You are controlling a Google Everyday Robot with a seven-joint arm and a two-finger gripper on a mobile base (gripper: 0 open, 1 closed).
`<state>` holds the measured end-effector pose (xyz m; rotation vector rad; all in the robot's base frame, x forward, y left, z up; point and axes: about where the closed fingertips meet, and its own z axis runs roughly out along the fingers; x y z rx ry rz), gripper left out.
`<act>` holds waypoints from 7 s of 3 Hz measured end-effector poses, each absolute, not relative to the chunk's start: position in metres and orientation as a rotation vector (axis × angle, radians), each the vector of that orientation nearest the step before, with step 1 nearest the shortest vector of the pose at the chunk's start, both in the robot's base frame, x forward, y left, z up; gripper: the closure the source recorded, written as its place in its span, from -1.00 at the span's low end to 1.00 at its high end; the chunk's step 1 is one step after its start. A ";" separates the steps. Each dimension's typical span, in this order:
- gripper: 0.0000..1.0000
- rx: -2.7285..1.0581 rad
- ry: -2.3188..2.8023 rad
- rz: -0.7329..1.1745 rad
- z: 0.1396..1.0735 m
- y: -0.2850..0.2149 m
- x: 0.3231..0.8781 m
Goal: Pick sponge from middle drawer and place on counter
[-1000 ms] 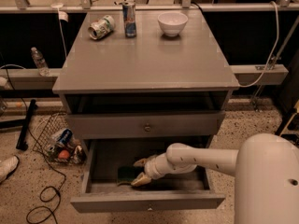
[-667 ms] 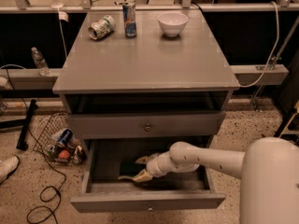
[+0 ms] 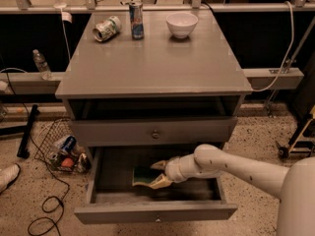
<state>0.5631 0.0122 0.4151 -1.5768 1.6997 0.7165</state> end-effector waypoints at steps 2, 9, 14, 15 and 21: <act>1.00 -1.626 1.618 0.800 0.461 -0.010 0.550; 1.00 -1.728 1.429 0.513 0.655 -0.075 0.521; 1.00 -1.892 1.230 0.237 0.802 -0.070 0.568; 1.00 -1.954 1.188 0.168 0.824 -0.058 0.593; 0.94 -2.052 1.073 -0.074 0.920 -0.004 0.732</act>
Offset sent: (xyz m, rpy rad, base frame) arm -0.0243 -0.0427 0.0810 0.1032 0.0185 0.1466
